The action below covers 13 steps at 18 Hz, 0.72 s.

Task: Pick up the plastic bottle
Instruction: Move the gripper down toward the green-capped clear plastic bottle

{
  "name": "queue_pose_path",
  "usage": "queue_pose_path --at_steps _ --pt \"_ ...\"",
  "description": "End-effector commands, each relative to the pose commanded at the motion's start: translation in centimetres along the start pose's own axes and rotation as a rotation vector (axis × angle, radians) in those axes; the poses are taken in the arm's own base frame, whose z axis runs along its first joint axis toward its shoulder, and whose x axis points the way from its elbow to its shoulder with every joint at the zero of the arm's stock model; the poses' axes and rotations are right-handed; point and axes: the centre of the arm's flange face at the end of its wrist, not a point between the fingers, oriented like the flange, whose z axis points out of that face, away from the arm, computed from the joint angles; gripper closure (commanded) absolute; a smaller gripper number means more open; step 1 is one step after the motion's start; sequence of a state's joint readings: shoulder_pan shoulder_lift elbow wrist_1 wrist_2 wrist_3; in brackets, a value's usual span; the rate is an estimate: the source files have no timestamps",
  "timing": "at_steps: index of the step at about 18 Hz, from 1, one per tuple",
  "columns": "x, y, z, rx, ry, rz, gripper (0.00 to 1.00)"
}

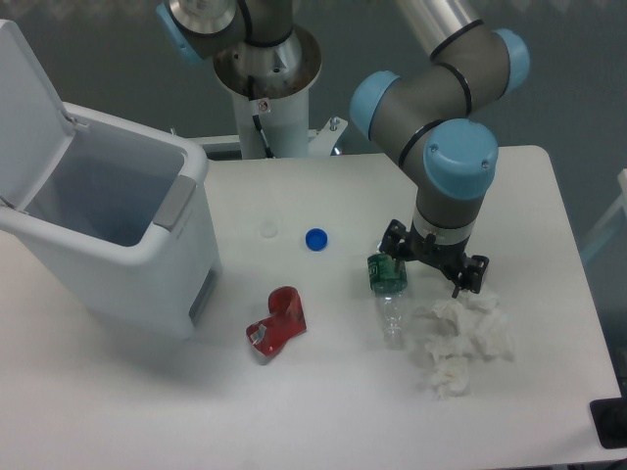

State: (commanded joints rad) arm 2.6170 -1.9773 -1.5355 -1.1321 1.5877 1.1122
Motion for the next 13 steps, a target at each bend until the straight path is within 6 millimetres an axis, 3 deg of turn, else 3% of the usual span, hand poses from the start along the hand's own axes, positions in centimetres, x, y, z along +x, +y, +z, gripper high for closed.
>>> queue_pose_path --at_steps 5,8,11,13 --pt "-0.5 -0.4 -0.3 0.008 -0.012 -0.006 0.00" --pt "0.2 0.1 0.6 0.001 0.011 -0.030 0.00" --pt "1.2 0.7 1.9 -0.017 0.029 -0.149 0.00" --pt "0.9 0.4 1.7 0.000 0.006 -0.231 0.00"
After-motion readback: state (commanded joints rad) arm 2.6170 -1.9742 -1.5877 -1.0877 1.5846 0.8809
